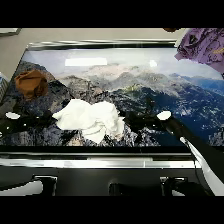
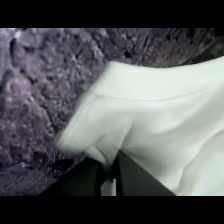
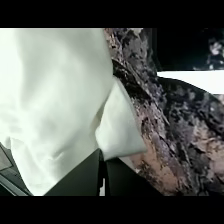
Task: Fold the clothes and pants, and hang the long-sleeved shirts on hangers.
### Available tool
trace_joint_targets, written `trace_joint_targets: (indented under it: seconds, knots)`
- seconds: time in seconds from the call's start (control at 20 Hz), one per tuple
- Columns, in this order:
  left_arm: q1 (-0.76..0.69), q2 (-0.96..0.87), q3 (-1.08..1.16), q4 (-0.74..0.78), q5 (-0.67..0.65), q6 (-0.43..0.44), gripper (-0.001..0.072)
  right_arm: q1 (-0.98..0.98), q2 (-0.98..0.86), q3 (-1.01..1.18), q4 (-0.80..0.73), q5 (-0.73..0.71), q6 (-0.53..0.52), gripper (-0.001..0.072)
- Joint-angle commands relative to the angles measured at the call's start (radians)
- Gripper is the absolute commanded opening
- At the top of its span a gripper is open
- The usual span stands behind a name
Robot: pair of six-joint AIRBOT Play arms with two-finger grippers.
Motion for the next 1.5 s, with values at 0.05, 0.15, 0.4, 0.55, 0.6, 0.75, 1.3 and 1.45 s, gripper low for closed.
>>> trace_joint_targets:
  seconds: [0.05,0.15,0.4,0.55,0.6,0.75,1.3,1.45]
  knots:
    - [-0.045,-0.013,0.075,-0.070,-0.019,0.027,0.0017,-0.005,0.091,0.006,-0.071,-0.006,0.034,0.0028]
    - [-0.036,0.050,0.168,-0.055,-0.065,0.021,0.0015,-0.047,0.151,0.068,-0.193,0.007,0.096,0.0027]
    - [-0.021,0.304,0.518,0.131,-0.093,-0.089,0.0015,-0.212,0.285,0.468,-0.557,0.136,0.257,0.0028]
    - [-0.021,0.458,0.703,0.218,-0.143,-0.134,0.0016,-0.237,0.349,0.735,-0.636,0.287,0.214,0.0028]
    - [-0.021,0.514,0.739,0.258,-0.154,-0.170,0.0016,-0.237,0.377,0.802,-0.661,0.332,0.214,0.0028]
    - [-0.021,0.706,0.774,0.330,-0.179,-0.224,0.0016,-0.237,0.501,0.945,-0.723,0.412,0.220,0.0028]
    - [-0.021,0.766,0.716,0.428,-0.409,-0.346,0.0016,-0.237,0.463,0.989,-1.033,0.457,0.404,0.0028]
    - [-0.058,0.582,0.648,0.410,-0.401,-0.285,0.0016,-0.237,0.229,0.989,-1.022,0.482,0.412,0.0029]
